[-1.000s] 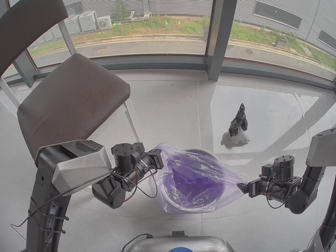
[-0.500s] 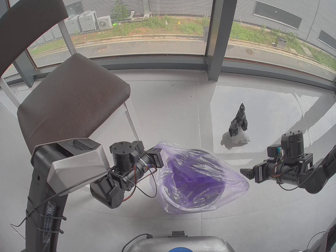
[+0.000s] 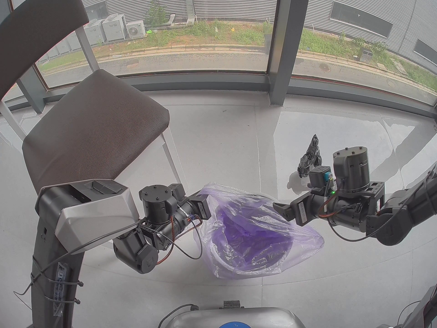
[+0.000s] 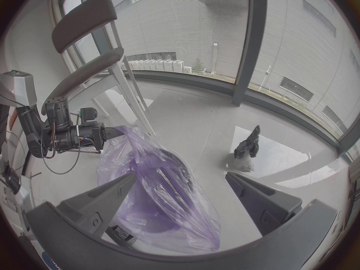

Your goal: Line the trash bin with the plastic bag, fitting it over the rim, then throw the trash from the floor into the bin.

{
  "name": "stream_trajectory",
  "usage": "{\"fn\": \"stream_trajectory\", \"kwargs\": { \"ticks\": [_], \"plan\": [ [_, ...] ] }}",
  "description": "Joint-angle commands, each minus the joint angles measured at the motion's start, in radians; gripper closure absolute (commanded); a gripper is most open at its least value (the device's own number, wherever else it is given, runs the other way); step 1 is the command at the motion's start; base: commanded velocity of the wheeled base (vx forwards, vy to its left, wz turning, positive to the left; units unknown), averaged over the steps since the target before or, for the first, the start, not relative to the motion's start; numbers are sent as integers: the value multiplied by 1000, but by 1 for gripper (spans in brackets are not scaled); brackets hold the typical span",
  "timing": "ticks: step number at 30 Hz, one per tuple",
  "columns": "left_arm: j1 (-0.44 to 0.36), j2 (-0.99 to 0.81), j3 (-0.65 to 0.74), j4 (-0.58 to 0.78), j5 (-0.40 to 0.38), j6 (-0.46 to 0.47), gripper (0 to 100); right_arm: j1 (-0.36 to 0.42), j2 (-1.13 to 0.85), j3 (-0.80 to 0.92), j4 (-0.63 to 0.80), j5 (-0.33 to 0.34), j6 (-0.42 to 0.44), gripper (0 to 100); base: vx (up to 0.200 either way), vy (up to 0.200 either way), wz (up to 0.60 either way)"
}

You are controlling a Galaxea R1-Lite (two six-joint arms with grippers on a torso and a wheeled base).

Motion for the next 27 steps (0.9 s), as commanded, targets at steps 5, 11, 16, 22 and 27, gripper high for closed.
{"fn": "stream_trajectory", "kwargs": {
  "ticks": [5,11,16,22,27],
  "plan": [
    [2,-15,24,22,-1,0,0,47,159,-86,-25,0,-9,0,0,0,0],
    [5,-12,89,-76,1,-1,0,47,214,-141,-17,14,-41,0,0,0,0],
    [5,-26,152,-127,1,-1,0,50,241,-164,-8,51,-72,0,0,0,0],
    [7,-52,215,-176,15,-1,0,40,305,-189,-8,75,-137,0,0,0,0],
    [10,-79,238,-176,67,-4,0,40,342,-206,-13,65,-158,0,0,0,0]
  ]
}}
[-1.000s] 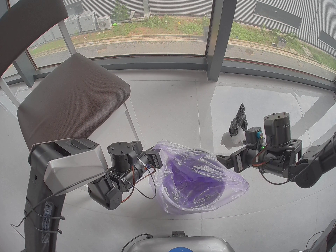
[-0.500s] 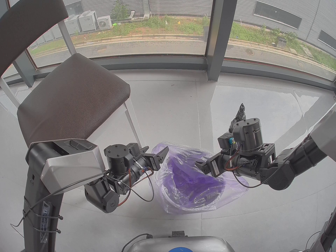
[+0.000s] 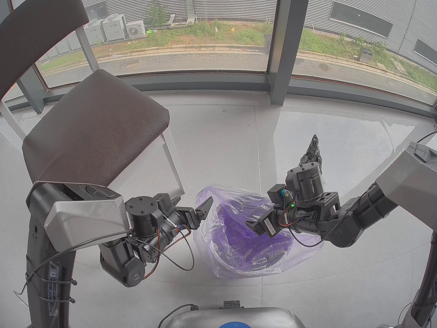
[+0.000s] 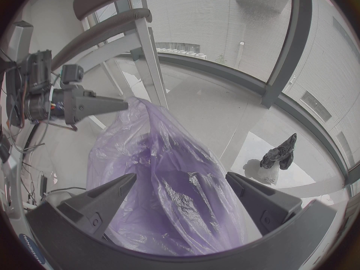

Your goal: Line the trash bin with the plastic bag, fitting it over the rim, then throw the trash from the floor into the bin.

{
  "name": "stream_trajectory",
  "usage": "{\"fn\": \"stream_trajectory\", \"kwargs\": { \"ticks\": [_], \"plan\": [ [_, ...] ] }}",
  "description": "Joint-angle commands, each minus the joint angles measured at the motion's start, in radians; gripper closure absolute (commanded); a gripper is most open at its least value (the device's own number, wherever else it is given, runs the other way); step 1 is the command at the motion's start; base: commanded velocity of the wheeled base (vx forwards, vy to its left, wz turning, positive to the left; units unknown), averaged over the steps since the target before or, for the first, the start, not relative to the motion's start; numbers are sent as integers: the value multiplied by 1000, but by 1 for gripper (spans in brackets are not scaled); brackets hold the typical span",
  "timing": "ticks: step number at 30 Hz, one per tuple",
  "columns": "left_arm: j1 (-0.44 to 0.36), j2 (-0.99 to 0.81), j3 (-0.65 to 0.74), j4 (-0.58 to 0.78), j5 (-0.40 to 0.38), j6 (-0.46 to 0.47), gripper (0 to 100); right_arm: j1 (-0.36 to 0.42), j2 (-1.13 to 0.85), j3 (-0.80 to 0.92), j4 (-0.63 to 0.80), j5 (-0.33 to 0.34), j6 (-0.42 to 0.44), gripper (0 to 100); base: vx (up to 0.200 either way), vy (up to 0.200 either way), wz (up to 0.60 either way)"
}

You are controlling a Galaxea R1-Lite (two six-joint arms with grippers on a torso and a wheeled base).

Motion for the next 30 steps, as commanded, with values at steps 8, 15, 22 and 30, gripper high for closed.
{"fn": "stream_trajectory", "kwargs": {
  "ticks": [8,15,22,30],
  "plan": [
    [-2,-72,49,-16,11,-3,0,5,67,-34,-9,-17,-49,0,0,0,0],
    [-8,-78,55,-18,15,-3,0,5,81,-49,-11,-23,-60,100,0,0,0],
    [-8,-84,58,-16,17,-1,0,-3,84,-60,-11,-59,-61,100,0,0,0],
    [-11,-84,57,-18,17,-1,0,-41,112,-155,-9,-120,-58,100,0,0,0]
  ]
}}
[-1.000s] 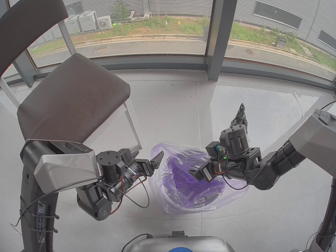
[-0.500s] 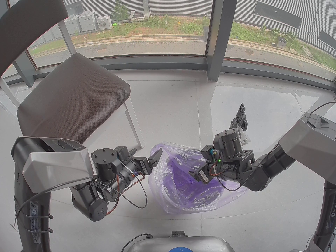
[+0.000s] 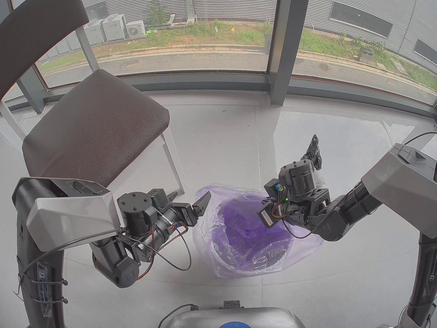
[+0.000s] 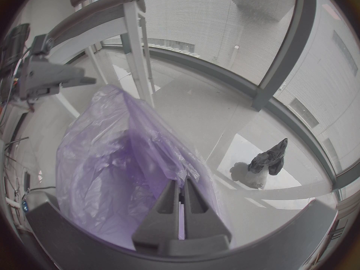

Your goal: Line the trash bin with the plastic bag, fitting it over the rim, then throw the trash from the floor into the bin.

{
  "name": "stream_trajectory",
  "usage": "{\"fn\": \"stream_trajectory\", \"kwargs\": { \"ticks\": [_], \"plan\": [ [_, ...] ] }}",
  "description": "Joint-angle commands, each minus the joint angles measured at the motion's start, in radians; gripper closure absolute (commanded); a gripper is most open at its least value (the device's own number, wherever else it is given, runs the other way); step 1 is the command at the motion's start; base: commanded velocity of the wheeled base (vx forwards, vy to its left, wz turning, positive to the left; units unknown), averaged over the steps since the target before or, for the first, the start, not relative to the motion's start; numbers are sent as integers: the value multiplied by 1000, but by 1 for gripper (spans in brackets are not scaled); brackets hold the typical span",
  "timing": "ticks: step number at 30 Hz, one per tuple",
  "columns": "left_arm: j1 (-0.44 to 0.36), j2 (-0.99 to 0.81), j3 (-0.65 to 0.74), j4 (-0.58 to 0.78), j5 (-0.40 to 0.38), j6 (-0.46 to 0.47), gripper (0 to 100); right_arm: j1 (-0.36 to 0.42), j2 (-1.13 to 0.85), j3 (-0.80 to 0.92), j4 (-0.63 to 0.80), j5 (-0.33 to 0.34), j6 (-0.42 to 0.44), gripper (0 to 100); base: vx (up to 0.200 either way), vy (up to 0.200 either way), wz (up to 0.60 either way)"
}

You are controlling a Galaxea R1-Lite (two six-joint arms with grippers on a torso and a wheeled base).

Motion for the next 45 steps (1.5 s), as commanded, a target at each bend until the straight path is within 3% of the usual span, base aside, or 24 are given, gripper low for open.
{"fn": "stream_trajectory", "kwargs": {
  "ticks": [1,9,21,22,29,33,38,40,42,45],
  "plan": [
    [-2,0,0,-18,2,0,0,-26,22,-63,2,-19,-1,100,0,0,0],
    [4,-35,18,-18,11,1,0,-55,75,-157,-16,-81,8,100,0,0,0],
    [3,-43,20,-18,6,3,0,-67,112,-186,-79,-85,-3,100,0,0,0],
    [3,-43,15,-18,3,3,0,-67,114,-192,-82,-85,-1,0,0,0,0],
    [-7,-28,-15,-16,-7,20,0,-65,75,-180,-97,-84,6,0,0,0,0],
    [-5,-6,-35,-15,-46,87,0,-67,-32,-120,-51,-75,3,0,0,0,0],
    [-7,12,-43,-10,-56,98,0,-72,-95,-82,42,-68,26,0,0,0,0],
    [-7,18,-41,-10,-56,101,0,-76,-104,-65,54,-56,39,0,0,0,0],
    [3,37,-43,-9,-75,143,0,-87,-118,-19,70,7,54,0,0,0,0],
    [15,60,-44,1,-109,176,0,-87,-135,35,65,14,52,0,0,0,0]
  ]
}}
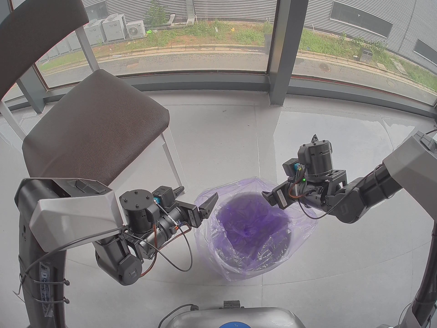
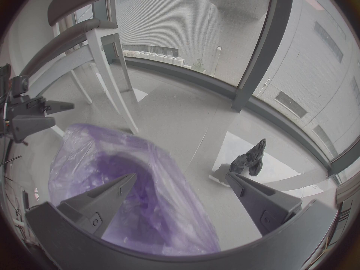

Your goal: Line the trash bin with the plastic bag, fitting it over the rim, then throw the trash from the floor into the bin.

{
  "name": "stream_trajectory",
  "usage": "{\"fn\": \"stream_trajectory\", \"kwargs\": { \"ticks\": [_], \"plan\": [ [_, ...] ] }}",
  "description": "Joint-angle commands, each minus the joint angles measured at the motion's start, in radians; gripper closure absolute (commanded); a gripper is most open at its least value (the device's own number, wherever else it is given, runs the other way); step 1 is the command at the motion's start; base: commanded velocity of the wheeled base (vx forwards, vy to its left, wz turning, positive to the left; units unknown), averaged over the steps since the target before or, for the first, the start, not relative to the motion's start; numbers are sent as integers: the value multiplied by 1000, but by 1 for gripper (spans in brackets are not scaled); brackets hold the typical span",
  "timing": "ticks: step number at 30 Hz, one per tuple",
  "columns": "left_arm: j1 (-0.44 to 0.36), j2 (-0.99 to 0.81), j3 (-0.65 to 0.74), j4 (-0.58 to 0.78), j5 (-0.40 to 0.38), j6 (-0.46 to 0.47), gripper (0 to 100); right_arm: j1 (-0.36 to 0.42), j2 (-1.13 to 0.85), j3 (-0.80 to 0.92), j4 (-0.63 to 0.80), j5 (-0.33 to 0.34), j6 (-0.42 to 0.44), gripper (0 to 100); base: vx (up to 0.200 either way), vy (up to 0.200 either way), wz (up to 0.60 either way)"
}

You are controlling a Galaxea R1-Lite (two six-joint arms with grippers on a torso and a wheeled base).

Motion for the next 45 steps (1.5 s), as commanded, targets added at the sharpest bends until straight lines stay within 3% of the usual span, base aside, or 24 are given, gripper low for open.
{"fn": "stream_trajectory", "kwargs": {
  "ticks": [1,10,22,41,45],
  "plan": [
    [28,54,-5,7,-36,42,0,-8,-58,85,2,20,1,0,0,0,0],
    [92,109,-85,35,-67,93,0,-60,-74,165,-1,8,-48,0,0,0,0],
    [86,150,-249,174,-68,93,0,-91,-62,194,-13,-18,-46,0,0,0,0],
    [92,152,-353,299,-61,98,0,-126,30,146,-111,-20,-46,0,0,0,0],
    [92,181,-410,352,-53,133,0,-129,61,128,-111,-18,-40,0,0,0,0]
  ]
}}
